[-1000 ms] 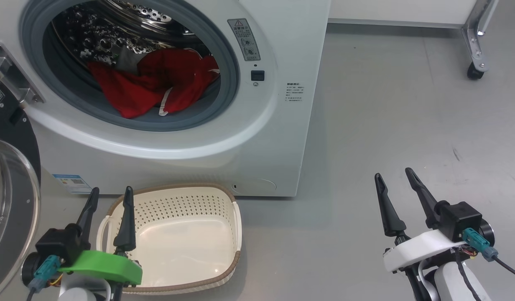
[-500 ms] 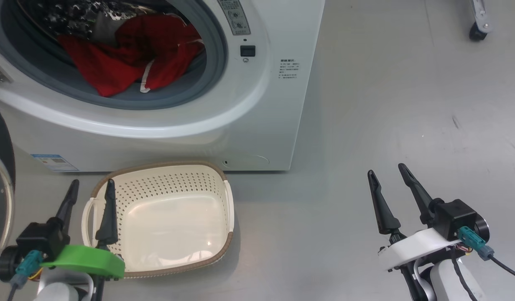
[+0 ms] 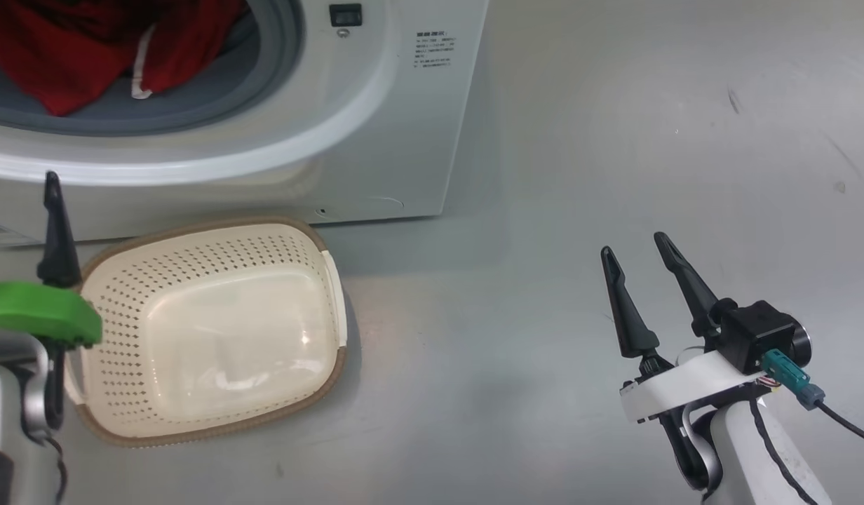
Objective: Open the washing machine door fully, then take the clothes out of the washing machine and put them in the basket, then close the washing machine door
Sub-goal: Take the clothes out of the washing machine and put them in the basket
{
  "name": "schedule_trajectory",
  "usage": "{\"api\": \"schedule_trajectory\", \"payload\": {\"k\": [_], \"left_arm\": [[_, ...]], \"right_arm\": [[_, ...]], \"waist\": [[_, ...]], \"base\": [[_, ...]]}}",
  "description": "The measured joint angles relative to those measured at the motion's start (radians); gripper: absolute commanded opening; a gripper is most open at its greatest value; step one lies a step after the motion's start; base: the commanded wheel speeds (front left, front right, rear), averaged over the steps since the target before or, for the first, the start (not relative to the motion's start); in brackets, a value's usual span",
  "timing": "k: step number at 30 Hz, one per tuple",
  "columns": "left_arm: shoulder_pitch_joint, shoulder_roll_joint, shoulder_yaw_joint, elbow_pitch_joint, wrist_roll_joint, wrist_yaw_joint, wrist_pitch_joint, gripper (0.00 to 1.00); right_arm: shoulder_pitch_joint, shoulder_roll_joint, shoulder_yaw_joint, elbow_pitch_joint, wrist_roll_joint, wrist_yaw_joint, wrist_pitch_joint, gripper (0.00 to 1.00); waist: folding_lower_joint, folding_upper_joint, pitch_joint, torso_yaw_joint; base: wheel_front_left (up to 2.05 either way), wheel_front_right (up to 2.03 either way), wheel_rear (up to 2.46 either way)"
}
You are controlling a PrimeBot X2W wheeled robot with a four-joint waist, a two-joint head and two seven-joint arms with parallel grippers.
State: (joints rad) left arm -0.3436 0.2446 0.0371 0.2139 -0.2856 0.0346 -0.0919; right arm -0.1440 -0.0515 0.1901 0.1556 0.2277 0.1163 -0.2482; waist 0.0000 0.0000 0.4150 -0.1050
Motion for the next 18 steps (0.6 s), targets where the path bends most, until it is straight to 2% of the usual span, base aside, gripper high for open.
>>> {"api": "schedule_trajectory", "payload": {"k": [4,8,18], "left_arm": [[-0.091,0.065,0.012,0.005,0.038,0.022,0.054,1.00],[-0.182,0.118,0.017,0.010,0.075,0.024,0.104,1.00],[-0.361,0.185,-0.026,0.098,0.157,0.031,0.214,1.00]], "right_arm": [[-0.035,0.002,0.026,-0.012,0.003,0.000,-0.004,1.00],[-0.072,0.002,0.050,-0.023,0.030,0.000,-0.004,1.00],[-0.129,0.002,0.087,-0.029,0.093,-0.005,-0.005,1.00]], "waist": [[0.0001,0.0000,0.053,-0.035],[0.0000,0.0000,0.106,-0.071],[0.0001,0.0000,0.208,-0.164]], "base": [[0.00,0.00,0.00],[0.00,0.00,0.00],[0.00,0.00,0.00]]}}
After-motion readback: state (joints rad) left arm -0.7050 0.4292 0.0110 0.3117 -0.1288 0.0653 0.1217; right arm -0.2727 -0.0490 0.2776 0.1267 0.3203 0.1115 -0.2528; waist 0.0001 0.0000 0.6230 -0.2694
